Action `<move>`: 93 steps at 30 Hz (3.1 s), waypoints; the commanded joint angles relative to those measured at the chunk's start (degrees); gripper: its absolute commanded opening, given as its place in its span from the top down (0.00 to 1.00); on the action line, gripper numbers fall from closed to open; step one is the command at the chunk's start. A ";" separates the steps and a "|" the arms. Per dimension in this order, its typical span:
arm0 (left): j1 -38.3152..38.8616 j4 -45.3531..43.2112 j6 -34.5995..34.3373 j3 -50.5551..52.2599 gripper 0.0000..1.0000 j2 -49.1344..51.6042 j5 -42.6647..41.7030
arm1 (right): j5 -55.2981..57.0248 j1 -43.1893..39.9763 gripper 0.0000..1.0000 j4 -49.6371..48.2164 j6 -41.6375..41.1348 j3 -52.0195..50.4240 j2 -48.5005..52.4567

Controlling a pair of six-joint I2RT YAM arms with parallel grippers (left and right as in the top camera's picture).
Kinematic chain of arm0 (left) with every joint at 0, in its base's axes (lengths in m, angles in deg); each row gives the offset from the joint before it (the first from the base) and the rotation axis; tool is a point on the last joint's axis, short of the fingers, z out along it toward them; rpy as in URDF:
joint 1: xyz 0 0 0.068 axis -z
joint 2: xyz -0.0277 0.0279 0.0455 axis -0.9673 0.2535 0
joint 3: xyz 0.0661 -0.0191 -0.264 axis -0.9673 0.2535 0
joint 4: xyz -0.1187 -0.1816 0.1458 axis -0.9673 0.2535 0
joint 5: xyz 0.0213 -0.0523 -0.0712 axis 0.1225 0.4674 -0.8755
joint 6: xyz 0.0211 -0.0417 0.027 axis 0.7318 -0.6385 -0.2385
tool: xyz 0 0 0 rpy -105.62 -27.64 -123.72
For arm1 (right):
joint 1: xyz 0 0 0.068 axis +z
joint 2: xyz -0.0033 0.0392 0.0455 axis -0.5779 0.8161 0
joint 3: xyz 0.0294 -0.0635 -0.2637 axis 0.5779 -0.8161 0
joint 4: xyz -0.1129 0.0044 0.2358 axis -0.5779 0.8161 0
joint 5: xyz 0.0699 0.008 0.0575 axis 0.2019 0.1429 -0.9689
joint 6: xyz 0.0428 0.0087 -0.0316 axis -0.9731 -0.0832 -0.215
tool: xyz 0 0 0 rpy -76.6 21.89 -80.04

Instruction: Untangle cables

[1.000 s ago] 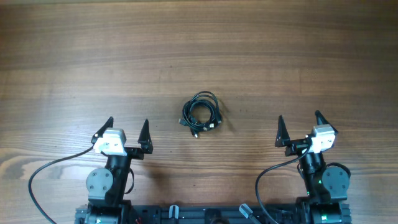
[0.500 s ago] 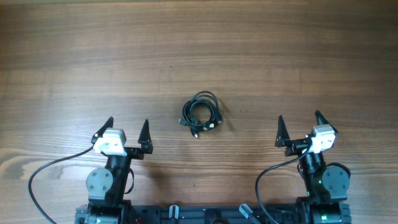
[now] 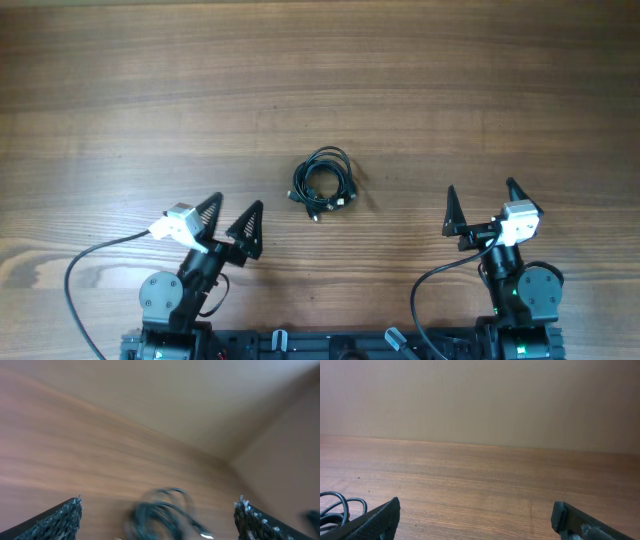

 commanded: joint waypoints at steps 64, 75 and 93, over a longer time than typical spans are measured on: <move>19.28 57.07 4.13 -81.07 0.00 95.45 8.44 | 0.96 -0.24 0.00 -0.17 0.68 -0.07 -0.31; 19.54 53.55 10.64 -81.07 0.06 101.24 10.69 | 0.96 -0.24 0.00 -0.17 0.68 -0.07 -0.31; 19.71 49.31 19.43 -81.05 0.32 106.97 6.67 | 0.96 -0.24 0.00 -0.17 0.68 -0.07 -0.31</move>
